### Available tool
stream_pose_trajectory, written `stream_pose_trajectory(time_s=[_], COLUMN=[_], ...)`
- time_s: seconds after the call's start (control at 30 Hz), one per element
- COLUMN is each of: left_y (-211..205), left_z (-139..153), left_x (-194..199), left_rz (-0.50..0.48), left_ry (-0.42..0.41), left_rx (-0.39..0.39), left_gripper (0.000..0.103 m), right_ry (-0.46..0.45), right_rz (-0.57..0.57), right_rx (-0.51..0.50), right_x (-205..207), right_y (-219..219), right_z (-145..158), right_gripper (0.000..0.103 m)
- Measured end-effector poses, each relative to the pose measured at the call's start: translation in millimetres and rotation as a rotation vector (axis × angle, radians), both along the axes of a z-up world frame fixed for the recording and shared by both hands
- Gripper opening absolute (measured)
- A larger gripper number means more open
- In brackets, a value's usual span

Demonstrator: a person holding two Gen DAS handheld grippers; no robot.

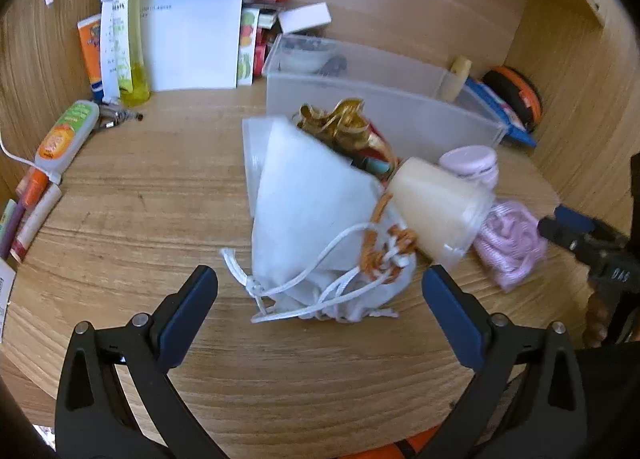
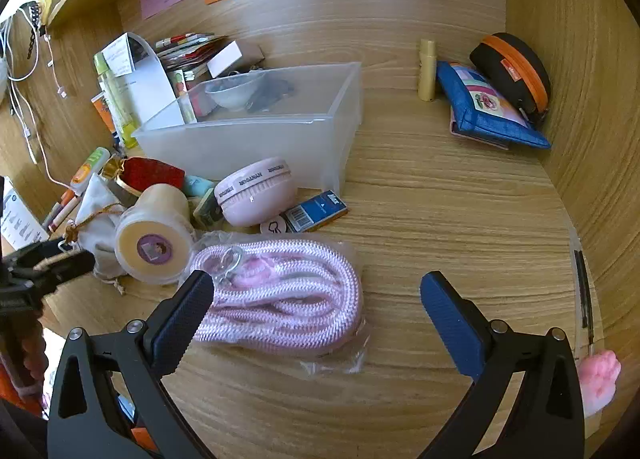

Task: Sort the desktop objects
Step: 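Grasp the white drawstring pouch with the left tool while the right grasps the pink compact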

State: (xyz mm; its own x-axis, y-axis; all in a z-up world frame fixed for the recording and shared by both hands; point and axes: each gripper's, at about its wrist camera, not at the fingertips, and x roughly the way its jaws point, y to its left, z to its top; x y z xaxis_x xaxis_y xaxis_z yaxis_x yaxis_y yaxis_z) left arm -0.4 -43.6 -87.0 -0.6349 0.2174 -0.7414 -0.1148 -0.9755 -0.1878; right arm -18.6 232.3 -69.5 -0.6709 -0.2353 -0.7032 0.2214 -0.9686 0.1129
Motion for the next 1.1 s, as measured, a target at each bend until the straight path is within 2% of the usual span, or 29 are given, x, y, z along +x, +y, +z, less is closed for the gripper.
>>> stream_pose_trajectory(time_s=[0.13,0.23,0.33,0.4,0.5,0.57,0.63,0.8,0.87,1.1], left_y=[0.1,5.0,10.3,11.5,7.5,5.9,7.0,6.8,7.4,2.5], left_z=[-4.2,-9.7,-14.6,-15.4,-17.0,-17.1,-15.6,-14.5,-13.8,-3.1], left_x=[-11.6,-17.9,-24.8,-28.1,-33.2,-34.1,-32.8,-33.9,-33.0,-23.8], left_rz=[0.008,-0.003,0.000,0.013,0.031,0.045,0.043,0.069,0.079,0.096], left_ry=[-0.020,-0.041,-0.058,-0.055,-0.052,-0.039,-0.028,0.001,0.015,0.068], left_rx=[0.008,0.003,-0.040,-0.068,-0.053,-0.054,-0.051,-0.075,-0.093,-0.198], left_gripper=[0.103,0.103,0.103,0.103,0.103,0.097,0.078,0.076,0.075,0.074], right_ry=[0.024,0.045,0.026,0.005,-0.009,-0.019,-0.027,-0.038,-0.044,-0.035], right_rz=[0.037,0.079,0.121,0.152,0.173,0.184,0.193,0.202,0.206,0.200], right_rx=[-0.012,0.033,0.066,0.072,0.089,0.087,0.083,0.068,0.060,0.057], right_x=[-14.4,-25.7,-37.8,-45.3,-53.1,-56.2,-57.9,-63.5,-64.2,-60.5], right_y=[-9.5,-24.3,-38.3,-46.5,-56.2,-60.0,-62.6,-65.2,-66.0,-66.9], right_z=[7.9,10.6,5.8,1.1,-5.2,-8.3,-10.8,-15.4,-17.4,-17.1], right_gripper=[0.103,0.102,0.100,0.096,0.092,0.089,0.086,0.077,0.064,0.063])
